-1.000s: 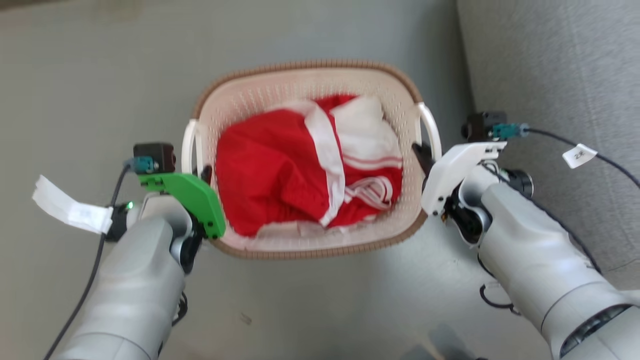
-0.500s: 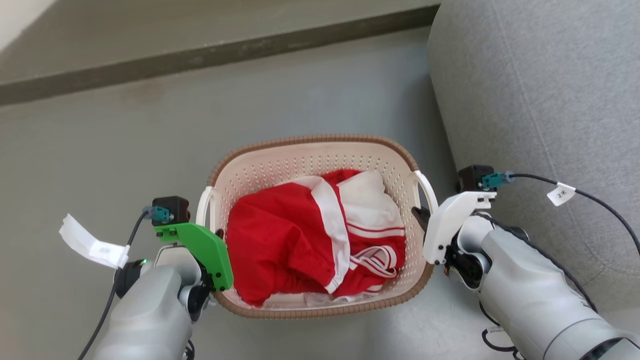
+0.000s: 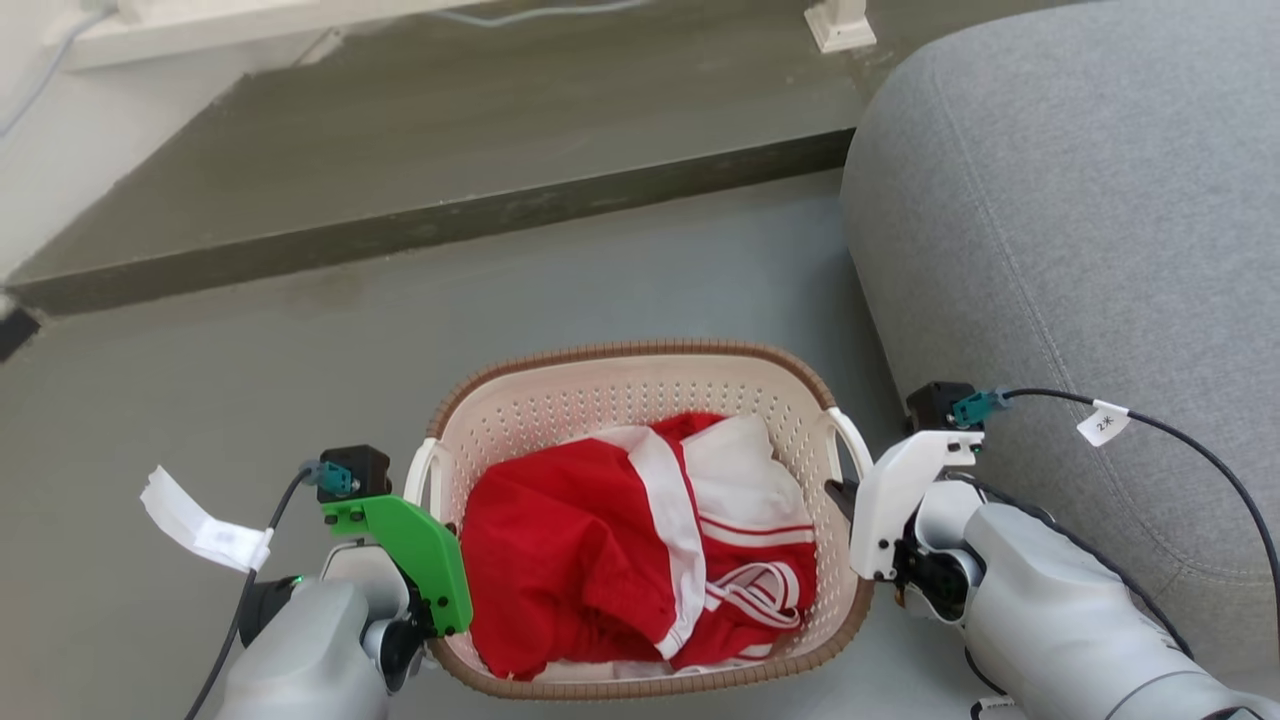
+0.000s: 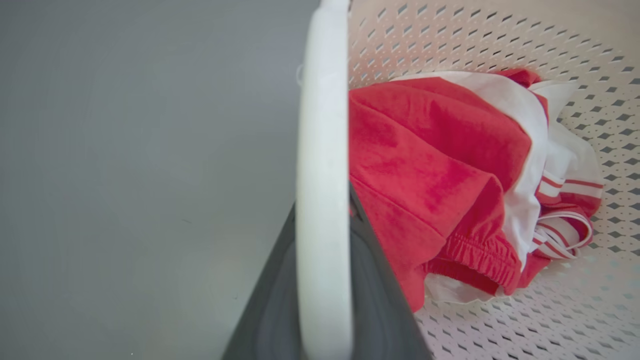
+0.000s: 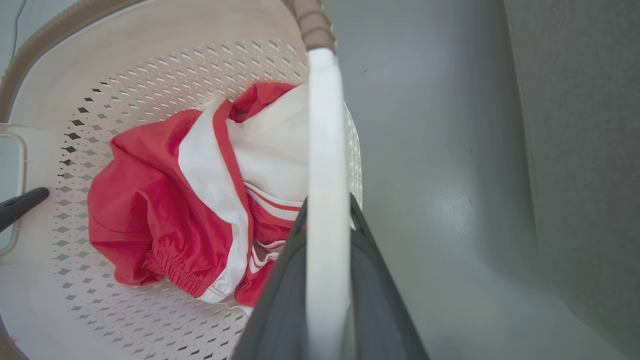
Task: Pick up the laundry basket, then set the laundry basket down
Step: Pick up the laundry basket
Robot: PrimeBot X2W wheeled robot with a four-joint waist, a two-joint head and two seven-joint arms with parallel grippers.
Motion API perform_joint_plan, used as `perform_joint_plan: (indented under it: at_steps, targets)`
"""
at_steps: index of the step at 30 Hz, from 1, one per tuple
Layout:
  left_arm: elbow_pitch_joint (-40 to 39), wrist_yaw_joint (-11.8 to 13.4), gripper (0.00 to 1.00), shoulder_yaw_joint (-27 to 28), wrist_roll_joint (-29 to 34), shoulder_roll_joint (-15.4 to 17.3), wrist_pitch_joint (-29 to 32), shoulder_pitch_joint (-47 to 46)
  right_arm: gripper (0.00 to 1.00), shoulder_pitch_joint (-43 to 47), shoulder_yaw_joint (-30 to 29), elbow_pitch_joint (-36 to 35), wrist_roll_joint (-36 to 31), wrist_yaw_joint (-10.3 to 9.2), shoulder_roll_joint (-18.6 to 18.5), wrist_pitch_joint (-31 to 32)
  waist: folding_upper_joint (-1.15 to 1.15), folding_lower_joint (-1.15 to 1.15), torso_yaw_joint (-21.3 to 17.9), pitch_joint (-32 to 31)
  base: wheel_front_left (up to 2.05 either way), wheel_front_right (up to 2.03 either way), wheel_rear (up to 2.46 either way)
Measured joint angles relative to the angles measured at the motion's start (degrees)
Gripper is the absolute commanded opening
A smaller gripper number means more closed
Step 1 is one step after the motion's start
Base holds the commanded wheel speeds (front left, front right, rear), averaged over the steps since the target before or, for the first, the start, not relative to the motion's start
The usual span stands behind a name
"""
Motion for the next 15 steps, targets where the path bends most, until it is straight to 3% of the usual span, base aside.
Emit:
perform_joint_plan:
  at_steps: [15]
  targets:
    - [-0.52,1.63,0.00,-2.96,-3.42,0.20,3.08,3.05,0.00,2.65,2.36,0.07,2.42,-0.01,-0.11,4.09,0.00,0.00,-0.10,-5.27,0.00,0.00,0.00]
